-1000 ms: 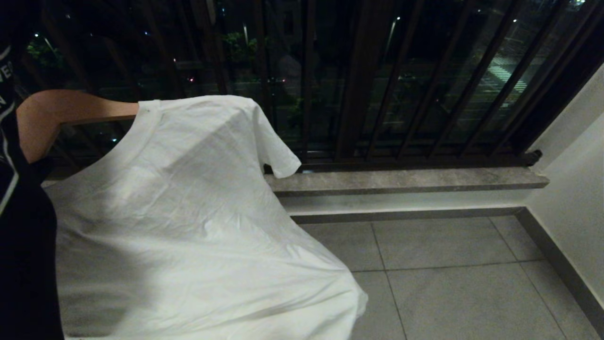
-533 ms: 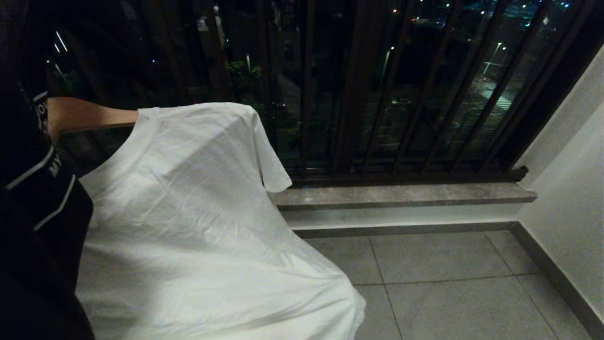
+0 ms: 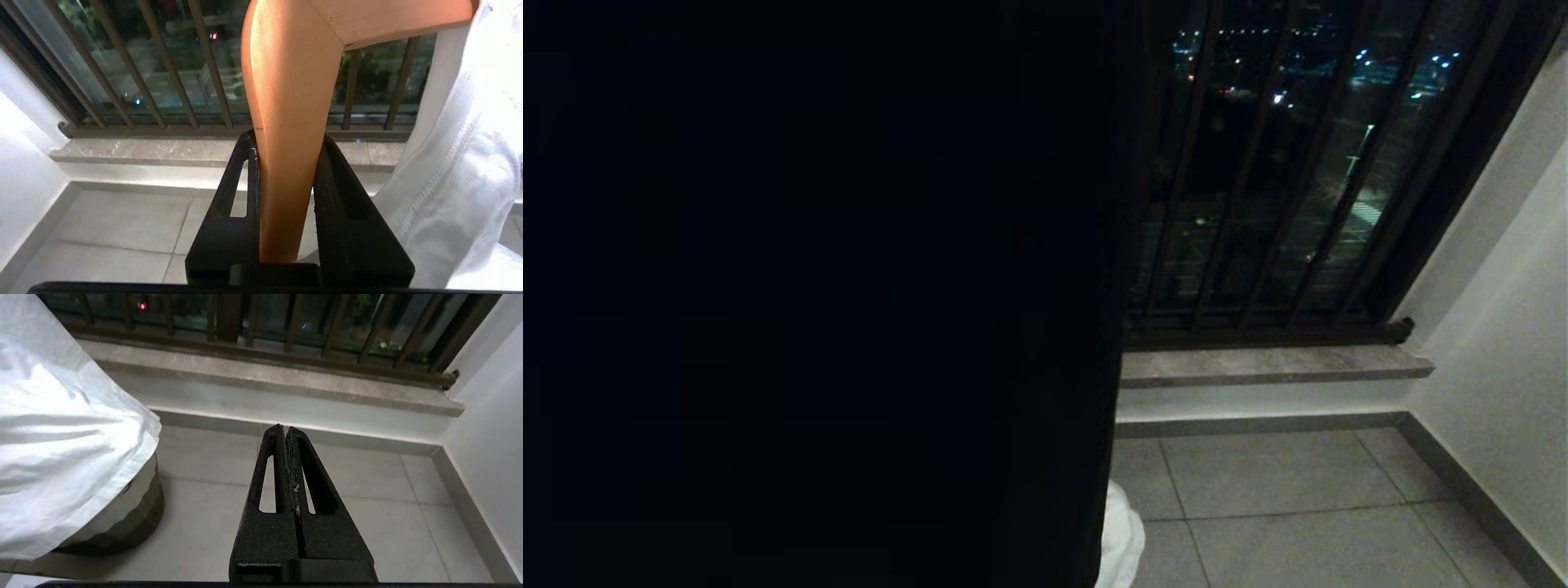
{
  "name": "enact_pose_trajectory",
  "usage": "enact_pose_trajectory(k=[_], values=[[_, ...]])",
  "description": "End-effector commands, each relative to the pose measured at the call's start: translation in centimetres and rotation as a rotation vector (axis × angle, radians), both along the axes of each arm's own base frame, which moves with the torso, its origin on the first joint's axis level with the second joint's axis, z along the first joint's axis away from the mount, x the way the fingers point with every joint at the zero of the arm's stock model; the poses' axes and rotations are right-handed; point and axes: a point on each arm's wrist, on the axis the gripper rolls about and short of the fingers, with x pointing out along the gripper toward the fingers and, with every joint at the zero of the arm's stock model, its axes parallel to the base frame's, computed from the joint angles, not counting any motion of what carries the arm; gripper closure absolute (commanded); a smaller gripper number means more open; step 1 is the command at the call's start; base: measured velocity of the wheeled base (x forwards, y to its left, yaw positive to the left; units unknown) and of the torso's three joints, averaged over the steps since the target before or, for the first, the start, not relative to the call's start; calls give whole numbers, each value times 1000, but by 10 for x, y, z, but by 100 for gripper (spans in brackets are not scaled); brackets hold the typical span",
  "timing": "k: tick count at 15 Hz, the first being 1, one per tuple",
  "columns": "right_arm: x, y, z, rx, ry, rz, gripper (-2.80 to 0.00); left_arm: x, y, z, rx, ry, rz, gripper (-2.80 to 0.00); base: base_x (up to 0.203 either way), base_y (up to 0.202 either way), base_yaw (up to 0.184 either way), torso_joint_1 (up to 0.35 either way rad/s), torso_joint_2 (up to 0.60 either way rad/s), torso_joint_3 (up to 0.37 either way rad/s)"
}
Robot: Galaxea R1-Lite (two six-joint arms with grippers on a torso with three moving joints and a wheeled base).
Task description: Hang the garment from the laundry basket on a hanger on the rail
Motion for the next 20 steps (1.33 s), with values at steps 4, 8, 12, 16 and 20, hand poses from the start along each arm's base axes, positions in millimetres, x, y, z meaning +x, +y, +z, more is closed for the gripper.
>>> enact_pose_trajectory(k=[4,8,12,16,20], values=[[0,0,0,-1,1,1,0,-8,1,-9,21,11,-39,0,0,0,0,1,3,54],[0,0,0,-1,1,1,0,-11,2,-10,34,7,-43,0,0,0,0,0,0,0],[0,0,0,-1,1,1,0,-11,2,-11,34,9,-43,0,1,131,3,1,0,6],[0,0,0,-1,1,1,0,-12,2,-11,32,7,-43,0,0,198,-4,4,2,5],[0,0,0,-1,0,1,0,-12,2,-11,29,7,-43,0,0,198,-2,0,4,2]])
